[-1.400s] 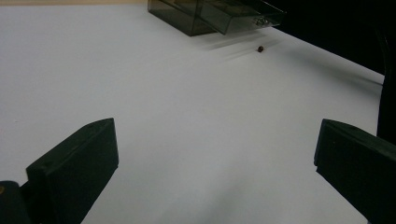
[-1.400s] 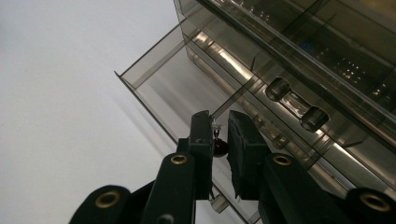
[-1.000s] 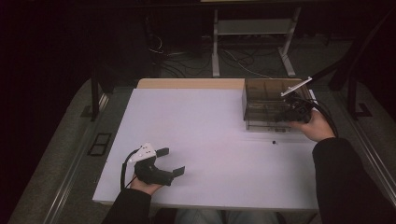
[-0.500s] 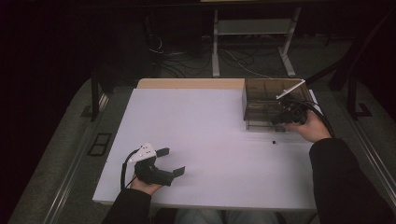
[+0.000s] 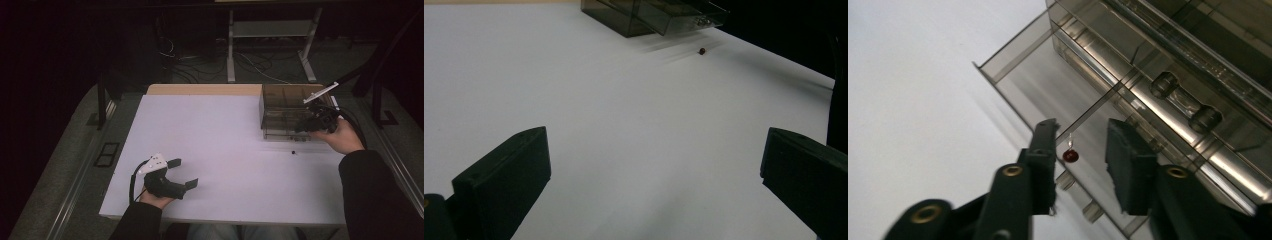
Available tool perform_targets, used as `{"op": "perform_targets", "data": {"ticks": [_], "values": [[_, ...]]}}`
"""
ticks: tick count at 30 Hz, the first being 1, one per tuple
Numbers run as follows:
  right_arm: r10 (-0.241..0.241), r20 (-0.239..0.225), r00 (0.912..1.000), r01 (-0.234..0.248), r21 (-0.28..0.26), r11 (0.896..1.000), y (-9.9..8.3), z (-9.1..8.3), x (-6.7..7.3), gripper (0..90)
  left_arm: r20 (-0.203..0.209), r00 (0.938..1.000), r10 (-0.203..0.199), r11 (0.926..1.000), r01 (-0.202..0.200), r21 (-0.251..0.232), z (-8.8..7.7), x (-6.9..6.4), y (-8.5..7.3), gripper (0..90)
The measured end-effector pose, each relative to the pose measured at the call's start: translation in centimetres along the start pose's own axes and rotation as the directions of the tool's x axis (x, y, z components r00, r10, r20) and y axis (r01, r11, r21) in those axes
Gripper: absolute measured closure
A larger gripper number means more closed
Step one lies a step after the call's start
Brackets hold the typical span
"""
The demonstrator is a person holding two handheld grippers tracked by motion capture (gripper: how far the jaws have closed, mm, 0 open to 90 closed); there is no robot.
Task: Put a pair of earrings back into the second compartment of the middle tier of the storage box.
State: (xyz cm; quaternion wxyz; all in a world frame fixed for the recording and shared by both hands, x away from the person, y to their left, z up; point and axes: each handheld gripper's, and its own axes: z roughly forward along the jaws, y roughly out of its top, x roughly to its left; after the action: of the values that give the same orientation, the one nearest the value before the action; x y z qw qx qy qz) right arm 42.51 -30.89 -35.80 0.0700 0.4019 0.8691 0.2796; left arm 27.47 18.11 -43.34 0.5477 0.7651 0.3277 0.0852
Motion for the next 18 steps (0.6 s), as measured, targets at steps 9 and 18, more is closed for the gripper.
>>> {"op": "perform_targets", "data": {"ticks": [9, 18], "values": [[0.001, -0.048, 0.9988, -0.003, -0.049, 0.999, -0.3, -2.4, 1.6, 36.5, 0.0, 1.0, -0.002, 1.0, 0.002, -0.002, 0.0, 0.0, 0.0, 0.0], [-0.058, -0.074, 0.9956, 0.054, -0.059, 0.997, -0.9, -2.8, 4.2, 8.8, 0.0, 1.0, -0.002, 1.0, 0.002, -0.003, 0.0, 0.0, 0.0, 0.0]]}}
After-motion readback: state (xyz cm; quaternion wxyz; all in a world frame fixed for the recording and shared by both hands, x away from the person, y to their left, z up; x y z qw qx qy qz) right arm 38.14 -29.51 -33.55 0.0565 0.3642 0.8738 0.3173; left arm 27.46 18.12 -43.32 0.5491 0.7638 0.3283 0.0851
